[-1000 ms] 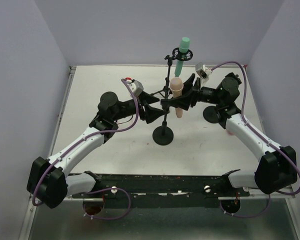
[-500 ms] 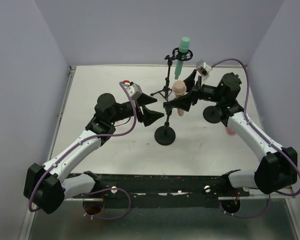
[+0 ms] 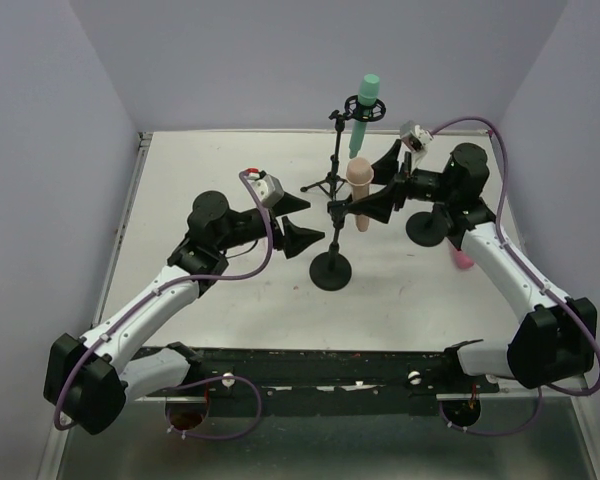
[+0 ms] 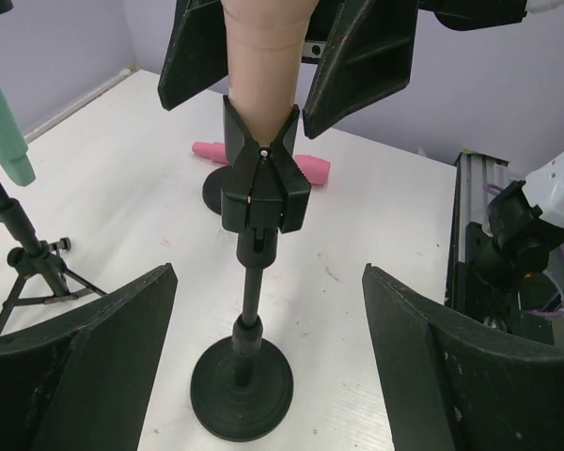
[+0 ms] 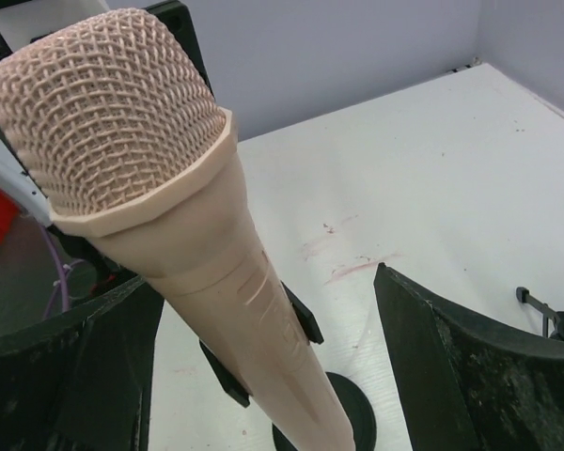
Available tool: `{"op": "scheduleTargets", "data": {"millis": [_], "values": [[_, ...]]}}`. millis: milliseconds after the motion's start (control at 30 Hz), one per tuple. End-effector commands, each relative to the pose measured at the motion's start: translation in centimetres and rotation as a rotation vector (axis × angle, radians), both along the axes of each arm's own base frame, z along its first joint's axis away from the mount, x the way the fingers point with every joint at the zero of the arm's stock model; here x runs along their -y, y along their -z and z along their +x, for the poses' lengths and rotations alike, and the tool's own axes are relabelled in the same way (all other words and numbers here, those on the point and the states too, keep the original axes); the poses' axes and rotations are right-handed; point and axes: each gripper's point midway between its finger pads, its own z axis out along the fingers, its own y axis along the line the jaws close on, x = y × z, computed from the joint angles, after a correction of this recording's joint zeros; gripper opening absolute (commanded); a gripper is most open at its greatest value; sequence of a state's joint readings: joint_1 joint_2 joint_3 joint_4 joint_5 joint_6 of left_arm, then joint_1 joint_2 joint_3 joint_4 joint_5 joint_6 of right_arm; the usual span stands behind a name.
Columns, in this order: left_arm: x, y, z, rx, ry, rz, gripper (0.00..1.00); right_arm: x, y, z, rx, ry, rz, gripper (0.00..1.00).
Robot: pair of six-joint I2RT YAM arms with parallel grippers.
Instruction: Attach the microphones to the stand
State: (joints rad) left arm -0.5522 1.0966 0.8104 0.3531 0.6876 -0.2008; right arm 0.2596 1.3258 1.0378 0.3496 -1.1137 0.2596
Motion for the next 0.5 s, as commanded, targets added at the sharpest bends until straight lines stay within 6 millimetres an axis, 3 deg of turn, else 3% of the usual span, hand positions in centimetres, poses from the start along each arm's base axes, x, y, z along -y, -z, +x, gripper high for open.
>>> {"op": "scheduleTargets", "data": {"millis": [0, 467], "values": [[-0.6, -0.4, -0.4, 0.050, -0.017, 0.011, 0.88, 0.7, -1.3, -1.7, 0.074, -0.071, -0.015, 1.00], [-0.6, -1.3, -0.3, 0.088, -0.019, 0.019, 0.88, 2.7, 2.7, -1.0, 0.121, -0.015, -0.086, 1.00]]}}
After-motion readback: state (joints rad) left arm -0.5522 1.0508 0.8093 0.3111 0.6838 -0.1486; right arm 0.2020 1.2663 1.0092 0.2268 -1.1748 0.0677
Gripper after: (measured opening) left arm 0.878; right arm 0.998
